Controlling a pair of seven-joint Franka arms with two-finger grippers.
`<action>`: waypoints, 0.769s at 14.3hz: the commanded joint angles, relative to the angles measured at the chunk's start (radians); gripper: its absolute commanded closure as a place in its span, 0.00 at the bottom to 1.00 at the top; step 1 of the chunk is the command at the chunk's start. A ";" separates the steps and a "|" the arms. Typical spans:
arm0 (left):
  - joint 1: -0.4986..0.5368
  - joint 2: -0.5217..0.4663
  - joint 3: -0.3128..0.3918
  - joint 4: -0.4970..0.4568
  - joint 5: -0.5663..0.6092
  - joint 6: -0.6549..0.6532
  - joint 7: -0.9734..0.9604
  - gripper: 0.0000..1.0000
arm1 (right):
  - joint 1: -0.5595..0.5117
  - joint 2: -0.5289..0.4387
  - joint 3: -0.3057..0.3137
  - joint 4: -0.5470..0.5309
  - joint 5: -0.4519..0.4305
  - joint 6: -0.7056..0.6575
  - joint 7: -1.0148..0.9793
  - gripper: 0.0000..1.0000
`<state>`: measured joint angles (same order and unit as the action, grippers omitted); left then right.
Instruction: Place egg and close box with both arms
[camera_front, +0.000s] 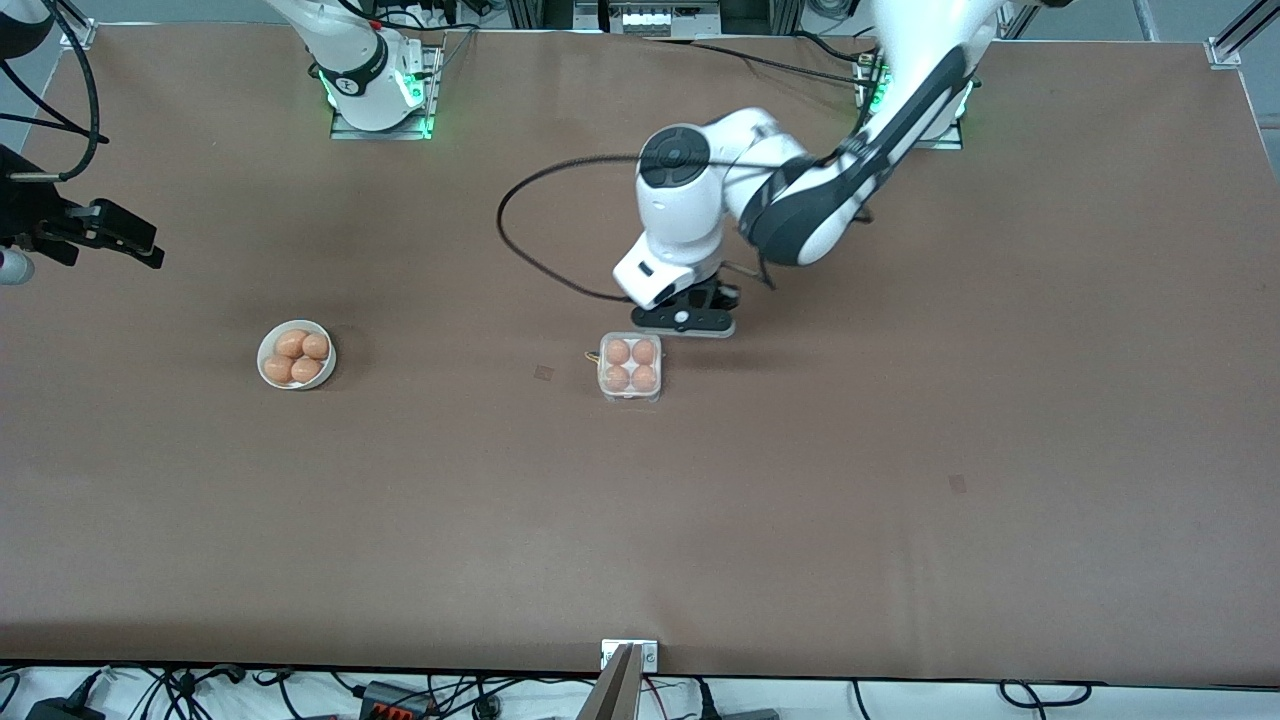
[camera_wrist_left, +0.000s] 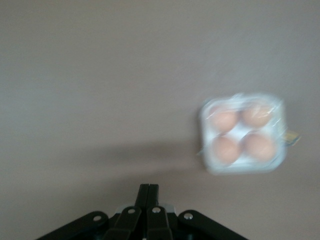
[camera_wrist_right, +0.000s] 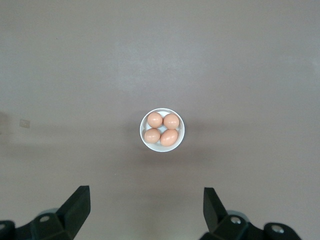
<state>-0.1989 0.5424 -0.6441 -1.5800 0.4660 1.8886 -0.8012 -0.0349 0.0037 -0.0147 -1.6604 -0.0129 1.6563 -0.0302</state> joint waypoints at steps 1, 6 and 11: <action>0.223 -0.038 -0.167 0.056 -0.061 -0.245 0.270 0.99 | -0.010 -0.013 0.005 0.007 -0.012 -0.023 -0.014 0.00; 0.400 -0.039 -0.243 0.202 -0.084 -0.535 0.520 0.97 | -0.010 -0.014 0.007 0.007 -0.006 -0.012 -0.011 0.00; 0.564 -0.097 -0.244 0.264 -0.142 -0.597 0.536 0.00 | -0.010 -0.013 0.007 0.007 -0.004 -0.015 -0.011 0.00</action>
<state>0.2988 0.4833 -0.8710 -1.3287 0.3500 1.3154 -0.2882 -0.0354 0.0025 -0.0150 -1.6586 -0.0129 1.6551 -0.0304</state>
